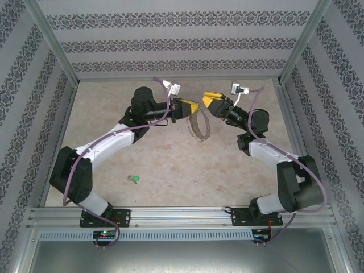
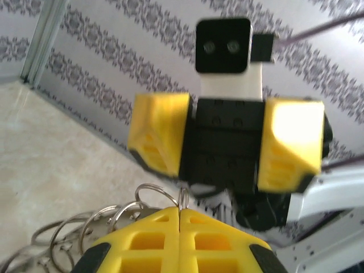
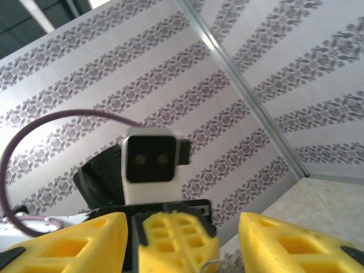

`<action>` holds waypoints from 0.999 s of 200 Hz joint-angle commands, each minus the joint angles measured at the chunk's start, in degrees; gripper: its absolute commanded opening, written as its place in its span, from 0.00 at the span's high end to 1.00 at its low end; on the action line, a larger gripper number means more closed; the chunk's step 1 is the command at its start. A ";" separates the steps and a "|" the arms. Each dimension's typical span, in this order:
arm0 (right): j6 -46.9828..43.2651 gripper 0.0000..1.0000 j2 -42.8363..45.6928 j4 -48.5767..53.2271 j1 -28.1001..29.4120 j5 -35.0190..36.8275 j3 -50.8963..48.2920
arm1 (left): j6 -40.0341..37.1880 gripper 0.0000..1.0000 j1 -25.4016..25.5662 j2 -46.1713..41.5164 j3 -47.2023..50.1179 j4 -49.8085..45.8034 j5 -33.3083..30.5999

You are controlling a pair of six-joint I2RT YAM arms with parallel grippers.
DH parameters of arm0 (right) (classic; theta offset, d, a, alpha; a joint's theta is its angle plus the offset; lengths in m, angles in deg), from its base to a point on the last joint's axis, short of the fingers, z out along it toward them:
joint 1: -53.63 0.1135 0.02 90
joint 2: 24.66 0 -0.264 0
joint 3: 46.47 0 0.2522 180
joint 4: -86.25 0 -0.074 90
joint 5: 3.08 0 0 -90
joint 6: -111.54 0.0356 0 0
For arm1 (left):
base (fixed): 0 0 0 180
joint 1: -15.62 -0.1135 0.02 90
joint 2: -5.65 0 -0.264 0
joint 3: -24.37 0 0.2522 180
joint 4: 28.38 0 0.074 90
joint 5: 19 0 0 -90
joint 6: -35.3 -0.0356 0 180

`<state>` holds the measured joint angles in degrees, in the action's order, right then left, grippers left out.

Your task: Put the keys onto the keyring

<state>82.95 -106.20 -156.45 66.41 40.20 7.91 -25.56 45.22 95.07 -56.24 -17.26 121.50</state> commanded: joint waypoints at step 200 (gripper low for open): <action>-1.79 0.67 5.20 0.42 2.17 -9.45 -8.88 | -27.39 1.00 -0.05 -6.27 -8.29 -27.61 4.08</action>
<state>82.71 -101.61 -153.55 68.05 31.90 -0.05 -54.21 45.24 88.87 -63.56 -49.06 123.51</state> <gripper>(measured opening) 0.342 0.054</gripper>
